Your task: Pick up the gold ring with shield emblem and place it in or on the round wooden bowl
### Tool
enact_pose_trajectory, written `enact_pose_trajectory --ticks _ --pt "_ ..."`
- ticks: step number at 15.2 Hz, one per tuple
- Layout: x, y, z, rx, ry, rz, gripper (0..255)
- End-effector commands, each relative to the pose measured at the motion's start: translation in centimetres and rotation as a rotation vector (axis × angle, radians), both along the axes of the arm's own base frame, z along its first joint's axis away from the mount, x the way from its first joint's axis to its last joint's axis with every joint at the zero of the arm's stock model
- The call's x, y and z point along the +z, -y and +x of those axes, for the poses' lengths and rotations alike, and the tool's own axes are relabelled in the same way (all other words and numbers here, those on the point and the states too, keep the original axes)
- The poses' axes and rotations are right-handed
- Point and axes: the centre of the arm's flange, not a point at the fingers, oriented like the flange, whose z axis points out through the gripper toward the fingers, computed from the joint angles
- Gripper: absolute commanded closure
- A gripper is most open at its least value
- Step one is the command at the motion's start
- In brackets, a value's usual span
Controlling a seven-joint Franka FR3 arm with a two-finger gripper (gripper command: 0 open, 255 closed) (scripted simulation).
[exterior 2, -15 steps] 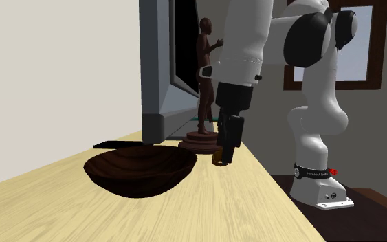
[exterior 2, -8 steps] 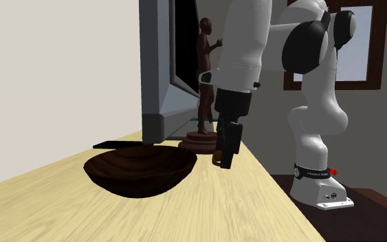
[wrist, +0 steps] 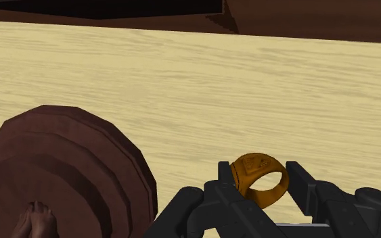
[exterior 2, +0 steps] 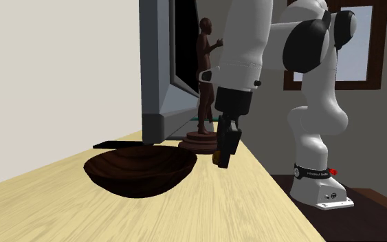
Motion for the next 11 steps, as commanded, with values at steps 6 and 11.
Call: enact_pose_trajectory --ticks 6,11 --pt "0.8 0.2 0.0 -0.004 -0.006 -0.005 255" --pt "3.4 0.2 0.0 -0.004 -0.006 -0.005 255"
